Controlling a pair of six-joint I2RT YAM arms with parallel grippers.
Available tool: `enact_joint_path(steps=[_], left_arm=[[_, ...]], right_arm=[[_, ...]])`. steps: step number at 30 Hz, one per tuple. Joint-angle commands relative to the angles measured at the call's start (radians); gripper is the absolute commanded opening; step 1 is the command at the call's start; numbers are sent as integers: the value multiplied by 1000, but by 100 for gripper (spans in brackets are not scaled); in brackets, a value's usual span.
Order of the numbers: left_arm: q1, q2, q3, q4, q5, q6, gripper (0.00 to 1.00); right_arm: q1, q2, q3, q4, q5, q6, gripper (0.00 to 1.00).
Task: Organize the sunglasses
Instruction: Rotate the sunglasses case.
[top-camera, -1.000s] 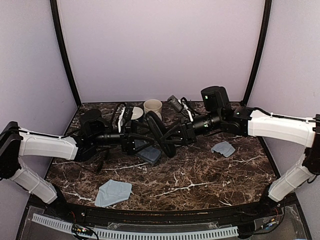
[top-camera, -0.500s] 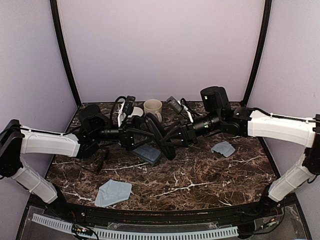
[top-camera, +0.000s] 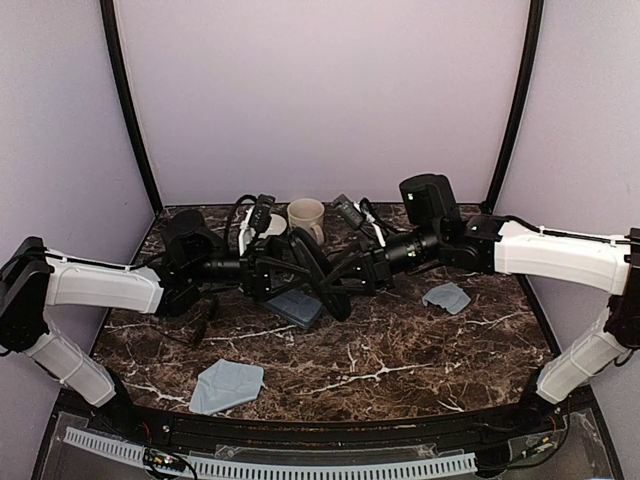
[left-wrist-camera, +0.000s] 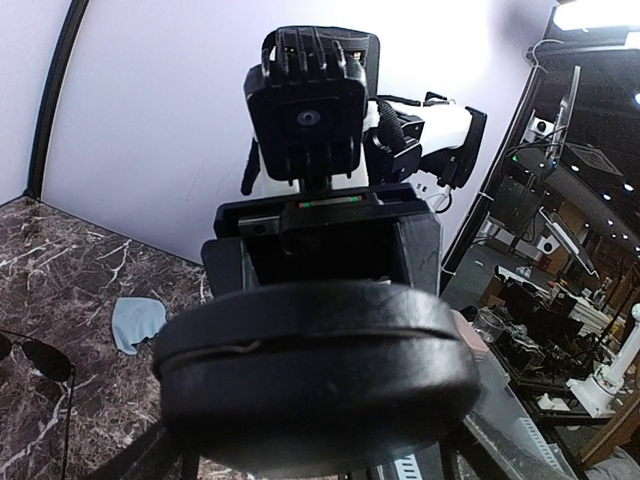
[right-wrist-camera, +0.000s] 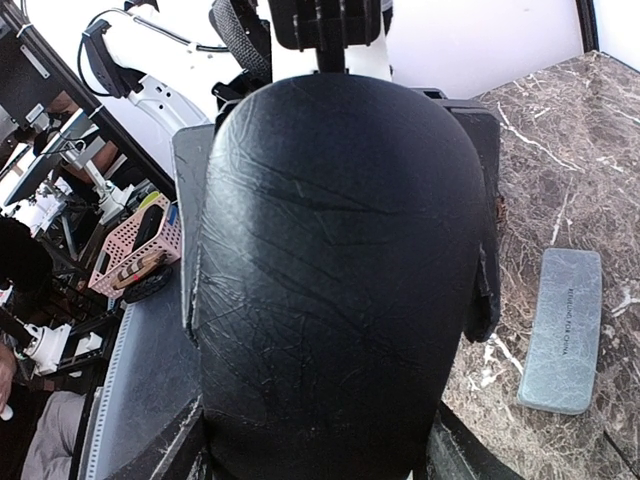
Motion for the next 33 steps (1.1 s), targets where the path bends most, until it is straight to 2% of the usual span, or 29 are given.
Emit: enact_joint_path(steps=[1,13,15,17,19,20,22,25,33], left_arm=[[-4,0,31,28,15,-8,82],[-4,7,25,45,32,-27,60],[-4,3,23,42,35,-24,47],[-4,0,22,35,38,-21,29],[-5,-5,21,23,31,-19,7],[-4,-8,20,17,22,-18,0],[-4,-15,17,7,6,-13,0],[-4,-27,9,-7,-18,1,0],[-4,-24,17,-39,-17,15,0]], right_arm=[[13,-2,-4,46,0,-13,16],[15,-5,-21,69,10,-5,16],[13,-5,-27,80,12,5,17],[14,1,-28,81,25,14,22],[13,11,-18,68,43,19,31],[13,15,-14,60,50,21,39],[13,19,-6,51,58,23,52],[15,12,-7,52,66,24,66],[15,10,-8,54,80,30,71]])
